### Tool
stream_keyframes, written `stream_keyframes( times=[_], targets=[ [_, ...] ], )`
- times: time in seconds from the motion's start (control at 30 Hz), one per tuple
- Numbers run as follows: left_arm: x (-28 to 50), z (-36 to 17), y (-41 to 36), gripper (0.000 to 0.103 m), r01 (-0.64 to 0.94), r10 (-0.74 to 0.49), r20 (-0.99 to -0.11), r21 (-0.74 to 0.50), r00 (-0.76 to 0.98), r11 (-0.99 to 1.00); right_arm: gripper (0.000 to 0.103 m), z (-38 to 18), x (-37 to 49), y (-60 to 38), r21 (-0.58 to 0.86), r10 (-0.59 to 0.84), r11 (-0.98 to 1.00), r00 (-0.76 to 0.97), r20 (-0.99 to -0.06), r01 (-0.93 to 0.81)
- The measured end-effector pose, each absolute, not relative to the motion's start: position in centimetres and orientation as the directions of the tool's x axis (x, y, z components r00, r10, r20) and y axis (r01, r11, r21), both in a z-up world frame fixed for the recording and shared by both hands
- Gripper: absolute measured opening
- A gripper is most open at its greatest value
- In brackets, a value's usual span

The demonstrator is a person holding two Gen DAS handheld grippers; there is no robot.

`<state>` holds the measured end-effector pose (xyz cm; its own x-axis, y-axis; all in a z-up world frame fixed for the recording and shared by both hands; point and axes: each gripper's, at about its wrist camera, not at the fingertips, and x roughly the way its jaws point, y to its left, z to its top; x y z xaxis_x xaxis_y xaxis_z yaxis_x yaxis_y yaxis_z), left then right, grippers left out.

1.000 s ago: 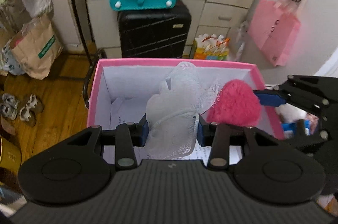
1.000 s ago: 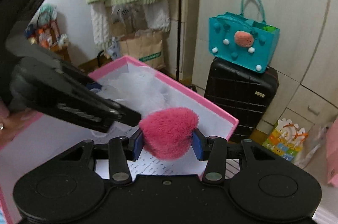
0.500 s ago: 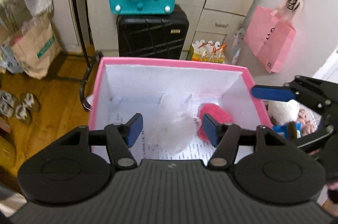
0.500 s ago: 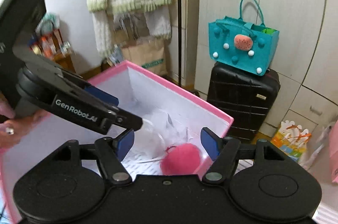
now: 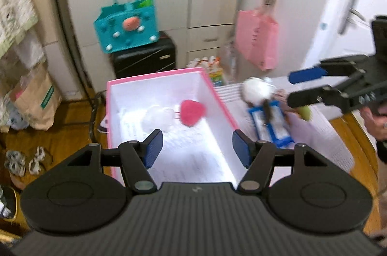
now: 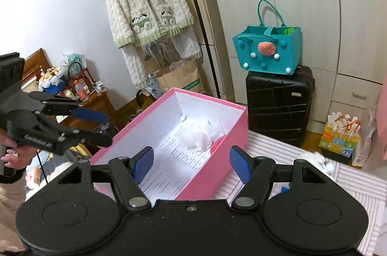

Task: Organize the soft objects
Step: 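Move both tools back toward the lavender plush bunny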

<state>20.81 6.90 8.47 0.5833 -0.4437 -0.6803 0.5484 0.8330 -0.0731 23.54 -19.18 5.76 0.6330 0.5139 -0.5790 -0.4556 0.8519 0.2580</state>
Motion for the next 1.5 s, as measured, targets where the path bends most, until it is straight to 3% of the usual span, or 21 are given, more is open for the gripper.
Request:
stream_keyframes(
  times=[0.6,1.2,1.5],
  targets=[
    [9.2,5.7,1.3,0.066,0.738,-0.539,-0.727,-0.066,0.425,0.671,0.074,4.3,10.0,-23.1,0.174,0.438,0.891,0.695,-0.571,-0.419],
    [9.6,-1.4,-4.1,0.066,0.774,-0.588,-0.744,-0.154,0.318,0.614,0.074,-4.9,5.8,-28.9,0.174,0.330,0.943,0.718,-0.613,-0.284],
    [11.8,-4.6,-7.1,0.064,0.757,-0.621,-0.690,-0.161,0.372,0.633,0.074,-9.6,7.7,-29.9,0.159,0.264,0.964,0.772,-0.578,-0.211]
  ],
)
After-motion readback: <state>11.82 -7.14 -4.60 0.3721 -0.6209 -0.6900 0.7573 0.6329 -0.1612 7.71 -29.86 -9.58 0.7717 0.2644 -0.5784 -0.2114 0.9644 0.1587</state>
